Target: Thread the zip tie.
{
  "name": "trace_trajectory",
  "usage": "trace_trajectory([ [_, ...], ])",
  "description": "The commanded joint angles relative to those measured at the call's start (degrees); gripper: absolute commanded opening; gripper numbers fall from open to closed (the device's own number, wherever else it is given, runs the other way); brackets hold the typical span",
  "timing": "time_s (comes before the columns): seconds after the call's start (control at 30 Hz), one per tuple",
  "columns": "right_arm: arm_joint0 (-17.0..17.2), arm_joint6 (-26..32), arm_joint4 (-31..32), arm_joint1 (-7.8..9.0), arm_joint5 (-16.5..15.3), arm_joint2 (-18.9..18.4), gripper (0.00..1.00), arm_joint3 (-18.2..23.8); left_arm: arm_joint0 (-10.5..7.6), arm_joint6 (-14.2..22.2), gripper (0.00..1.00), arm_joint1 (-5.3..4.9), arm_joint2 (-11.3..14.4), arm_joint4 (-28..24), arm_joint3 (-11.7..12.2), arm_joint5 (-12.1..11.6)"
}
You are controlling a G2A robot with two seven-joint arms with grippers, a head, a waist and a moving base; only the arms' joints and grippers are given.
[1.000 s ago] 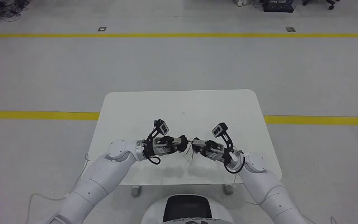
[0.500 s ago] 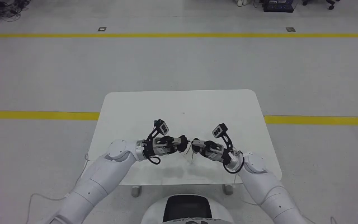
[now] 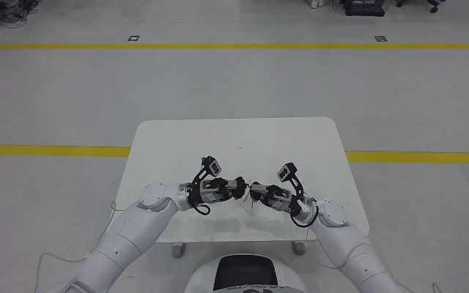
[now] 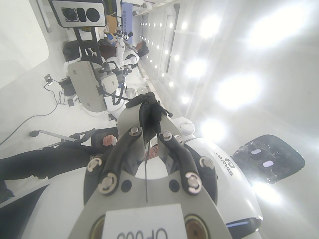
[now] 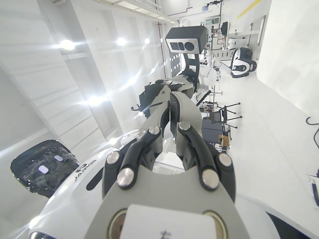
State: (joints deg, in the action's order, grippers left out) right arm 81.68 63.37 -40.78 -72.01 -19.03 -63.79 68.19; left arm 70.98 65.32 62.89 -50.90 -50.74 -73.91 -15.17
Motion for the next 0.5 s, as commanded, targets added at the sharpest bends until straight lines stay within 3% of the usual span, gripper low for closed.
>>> trace_trajectory([
  [0.0,-0.1,-0.1,0.1,0.01,0.1,0.1,0.0,-0.1,0.0,0.0,0.0,0.0,0.0,0.0,0.0,0.0],
  [0.47,-0.3,-0.8,0.7,0.09,-0.1,0.6,0.0,-0.6,0.0,0.0,0.0,0.0,0.0,0.0,0.0,0.0],
])
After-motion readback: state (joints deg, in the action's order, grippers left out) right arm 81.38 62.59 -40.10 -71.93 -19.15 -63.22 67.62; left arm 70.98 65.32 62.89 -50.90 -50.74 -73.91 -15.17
